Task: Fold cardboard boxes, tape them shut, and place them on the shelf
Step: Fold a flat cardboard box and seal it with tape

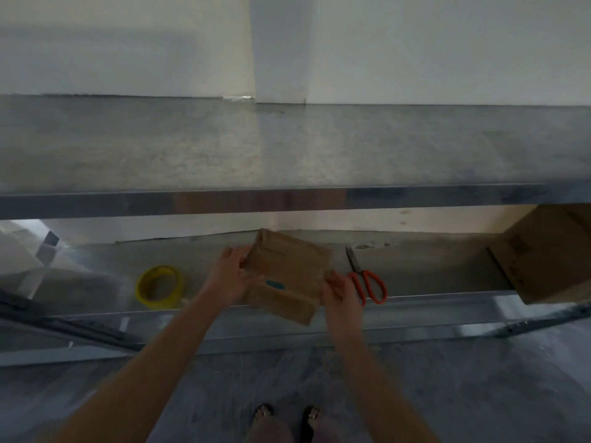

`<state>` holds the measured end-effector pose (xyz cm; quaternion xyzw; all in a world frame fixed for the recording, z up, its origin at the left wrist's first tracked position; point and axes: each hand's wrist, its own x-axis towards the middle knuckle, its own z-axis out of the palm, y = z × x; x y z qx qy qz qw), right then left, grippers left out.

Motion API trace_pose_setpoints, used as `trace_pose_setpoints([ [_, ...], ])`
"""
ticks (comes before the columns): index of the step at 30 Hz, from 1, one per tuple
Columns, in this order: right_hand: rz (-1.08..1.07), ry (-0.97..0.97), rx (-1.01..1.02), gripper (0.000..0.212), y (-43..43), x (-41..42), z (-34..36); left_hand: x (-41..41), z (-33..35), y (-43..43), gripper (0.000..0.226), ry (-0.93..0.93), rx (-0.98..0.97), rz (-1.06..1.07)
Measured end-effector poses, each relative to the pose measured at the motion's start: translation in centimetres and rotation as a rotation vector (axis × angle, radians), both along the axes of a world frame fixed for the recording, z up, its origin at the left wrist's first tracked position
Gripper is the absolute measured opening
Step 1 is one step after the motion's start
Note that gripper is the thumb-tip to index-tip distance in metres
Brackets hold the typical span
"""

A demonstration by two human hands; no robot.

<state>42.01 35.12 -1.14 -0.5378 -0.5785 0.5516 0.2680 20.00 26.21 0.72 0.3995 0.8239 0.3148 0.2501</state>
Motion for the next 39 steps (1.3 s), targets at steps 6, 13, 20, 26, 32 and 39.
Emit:
trace_pose_setpoints([
  [6, 0.238, -0.126, -0.076, 0.074, 1.4, -0.3, -2.7, 0.9, -1.5, -4.0, 0.063, -0.23, -0.102, -0.05],
  [13, 0.076, -0.267, -0.144, 0.111, 1.2, -0.5, -4.8, -1.4, -0.6, -1.7, 0.113, -0.12, -0.144, -0.269],
  [20, 0.161, -0.042, -0.241, 0.063, -0.8, -2.1, -1.1, 0.2, -2.0, -3.0, 0.099, -0.287, 0.068, -0.183],
  [26, 0.313, 0.017, -0.068, 0.071, -0.7, -3.0, 0.3, 4.9, -2.9, -4.3, 0.056, -0.114, 0.139, 0.097],
  [32, 0.43, -0.185, 0.181, 0.068, 1.2, -2.4, 1.3, 5.5, -0.9, -1.9, 0.061, -0.17, 0.065, 0.06],
  [39, 0.515, -0.28, 0.291, 0.07, 0.3, -1.6, 0.5, 5.6, -1.2, -4.0, 0.069, -0.1, -0.043, -0.038],
])
